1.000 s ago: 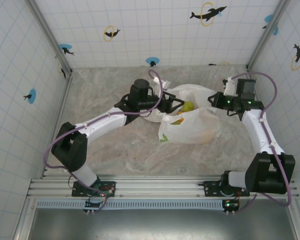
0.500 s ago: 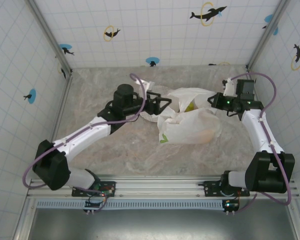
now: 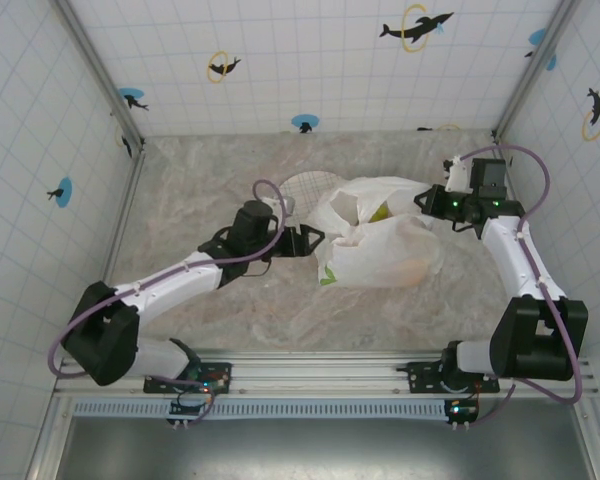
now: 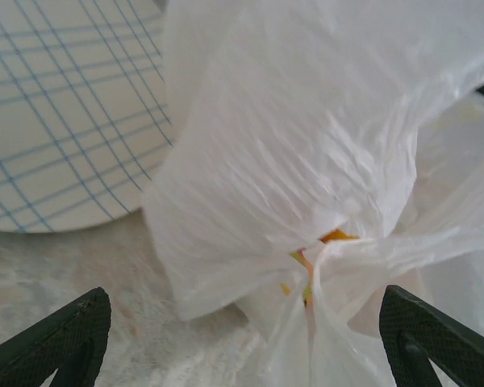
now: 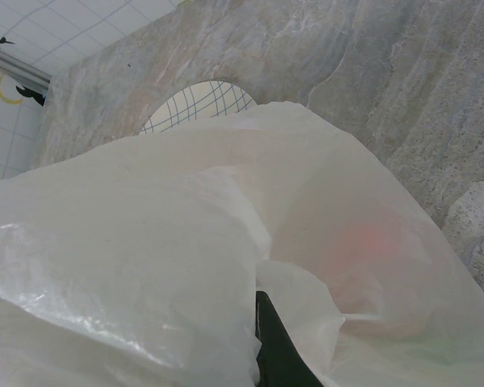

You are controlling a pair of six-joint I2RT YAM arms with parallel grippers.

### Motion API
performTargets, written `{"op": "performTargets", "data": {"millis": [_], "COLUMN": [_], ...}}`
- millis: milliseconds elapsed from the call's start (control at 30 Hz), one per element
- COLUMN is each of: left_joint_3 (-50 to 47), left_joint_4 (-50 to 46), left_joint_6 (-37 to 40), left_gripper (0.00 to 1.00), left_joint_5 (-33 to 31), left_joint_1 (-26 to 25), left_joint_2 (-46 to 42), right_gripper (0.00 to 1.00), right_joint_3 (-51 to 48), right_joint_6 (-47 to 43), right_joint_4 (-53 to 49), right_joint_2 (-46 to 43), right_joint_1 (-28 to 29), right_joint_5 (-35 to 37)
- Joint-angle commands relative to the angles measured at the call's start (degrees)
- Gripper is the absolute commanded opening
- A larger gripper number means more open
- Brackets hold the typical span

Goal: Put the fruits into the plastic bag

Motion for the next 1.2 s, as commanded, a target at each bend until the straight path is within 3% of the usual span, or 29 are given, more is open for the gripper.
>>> {"op": "performTargets", "data": {"millis": [0, 100, 333, 467, 633, 900, 1167], "left_joint_3": [1.46, 2.61, 8.29, 14.06, 21.47, 31.32, 36.16], "left_joint_4": [3.60, 4.43, 7.94, 9.39, 9.84, 11.69, 10.10], "left_joint_6": [-1.61, -1.32, 0.42, 2.94, 7.61, 8.19, 8.79], "left_gripper": [0.82, 0.70, 0.19, 0.01, 0.00, 0.00, 0.00], "left_joint_5": [2.03, 1.99, 5.25, 5.89, 4.81, 7.73, 5.06], "left_joint_1": [-0.96, -1.19, -2.19, -4.57, -7.80, -9.09, -9.02], "left_joint_2": [2.65, 5.43, 8.62, 9.12, 9.91, 15.32, 19.68], "right_gripper": [0.00, 0.00, 0.00, 0.00, 0.00, 0.00, 0.00], "right_joint_3": [0.58, 0.07, 1.12, 4.11, 10.47, 18.43, 16.95], "right_joint_6": [0.04, 0.05, 0.04, 0.22, -0.86, -2.95, -1.83], "right_joint_4": [1.48, 1.55, 1.47, 1.36, -1.70, -6.62, -5.08], "right_joint_2": [-0.05, -0.51, -1.27, -2.17, -2.81, -3.47, -3.80], "right_joint_1": [0.34, 0.35, -0.15, -0.74, -2.03, -3.18, -3.05], "right_joint_5": [0.15, 0.24, 1.15, 2.64, 6.55, 17.28, 18.40]}}
